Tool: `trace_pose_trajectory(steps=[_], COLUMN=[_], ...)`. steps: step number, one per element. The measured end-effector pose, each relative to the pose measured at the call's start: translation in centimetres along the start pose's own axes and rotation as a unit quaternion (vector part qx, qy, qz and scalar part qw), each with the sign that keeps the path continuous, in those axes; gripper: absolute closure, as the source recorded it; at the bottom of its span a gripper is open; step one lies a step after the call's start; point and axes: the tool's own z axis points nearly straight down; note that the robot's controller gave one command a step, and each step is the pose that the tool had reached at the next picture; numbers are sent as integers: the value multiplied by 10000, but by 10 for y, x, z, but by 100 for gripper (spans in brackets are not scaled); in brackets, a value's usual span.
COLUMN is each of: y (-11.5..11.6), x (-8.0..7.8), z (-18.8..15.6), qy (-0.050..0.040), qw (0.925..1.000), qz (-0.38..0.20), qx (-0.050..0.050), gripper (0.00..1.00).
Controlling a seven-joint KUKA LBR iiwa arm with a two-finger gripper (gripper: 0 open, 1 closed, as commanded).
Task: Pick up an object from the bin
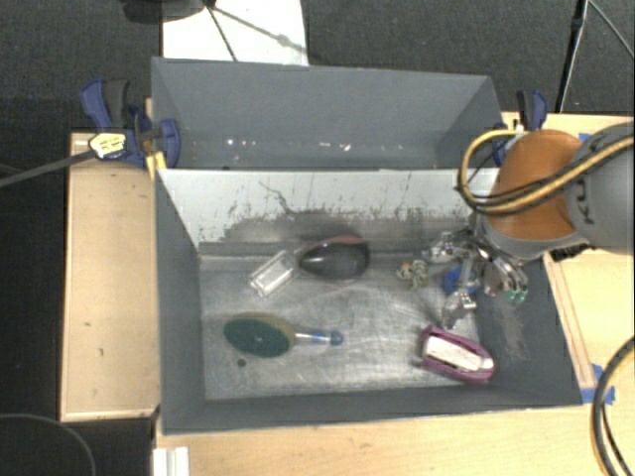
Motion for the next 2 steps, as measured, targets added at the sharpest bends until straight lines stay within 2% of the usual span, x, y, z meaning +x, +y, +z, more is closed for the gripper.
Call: trace_pose_trajectory(steps=[1,2], y=[-23,-39], x=[18,-12], z=[-33,-36], qy=[12,9], qw=[9962,9988], qz=[-869,-486], qx=[0,-2], gripper=[0,0])
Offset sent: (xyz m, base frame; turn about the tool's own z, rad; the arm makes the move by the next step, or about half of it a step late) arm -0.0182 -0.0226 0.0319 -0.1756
